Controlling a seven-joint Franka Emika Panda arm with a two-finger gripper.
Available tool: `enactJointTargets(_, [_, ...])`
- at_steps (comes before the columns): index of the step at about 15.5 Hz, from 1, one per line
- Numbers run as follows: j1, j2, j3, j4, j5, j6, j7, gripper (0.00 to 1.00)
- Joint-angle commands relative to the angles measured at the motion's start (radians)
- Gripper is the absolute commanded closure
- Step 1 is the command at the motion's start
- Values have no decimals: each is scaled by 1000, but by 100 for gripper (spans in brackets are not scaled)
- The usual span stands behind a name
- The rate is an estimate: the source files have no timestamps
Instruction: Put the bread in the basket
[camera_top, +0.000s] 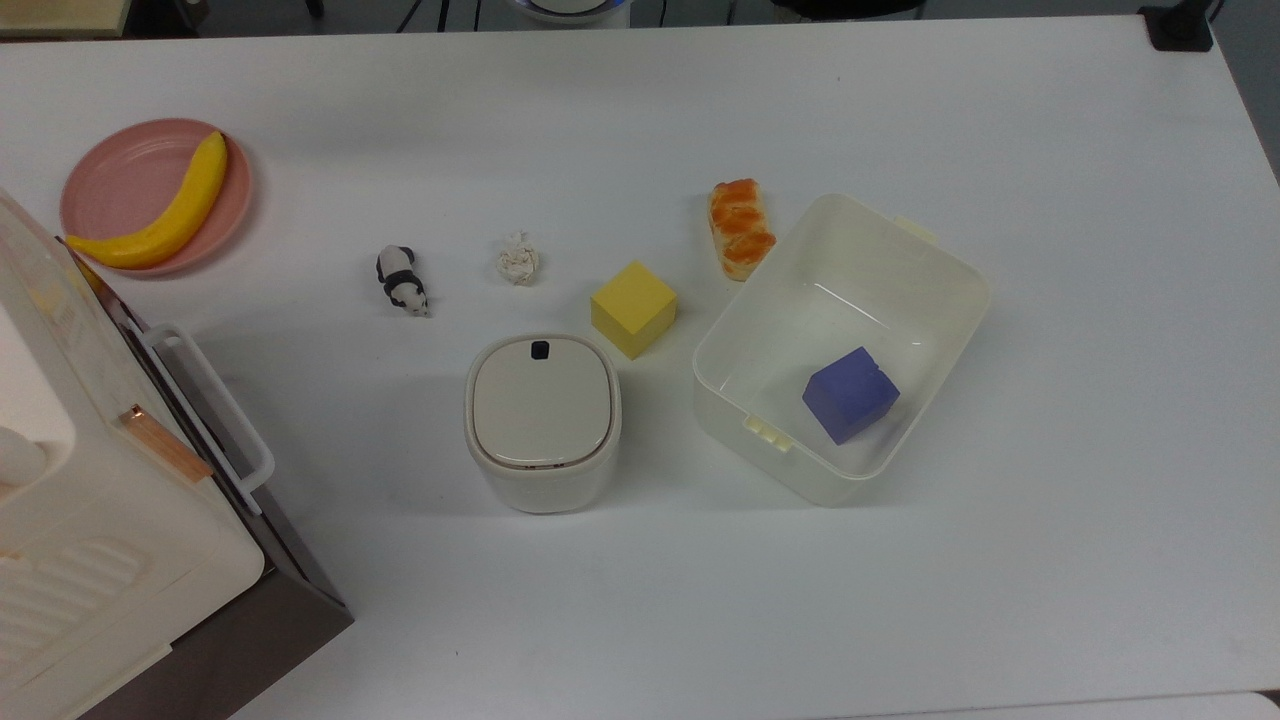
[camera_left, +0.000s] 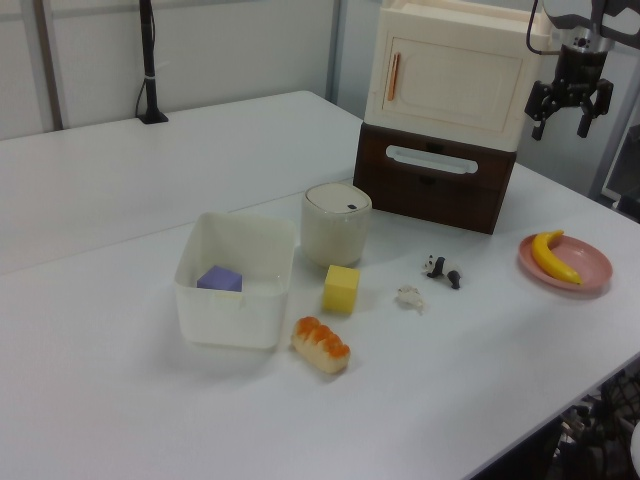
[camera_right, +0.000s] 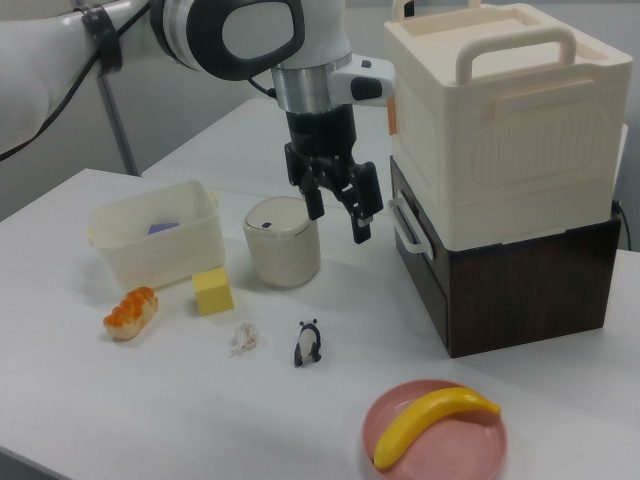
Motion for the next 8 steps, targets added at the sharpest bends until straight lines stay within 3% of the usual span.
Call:
enactJointTargets(1, [13,-21,-13,-15,7,-13,-15,0])
enactJointTargets(8, [12,-22,-14,-15,8,-17,-11,0])
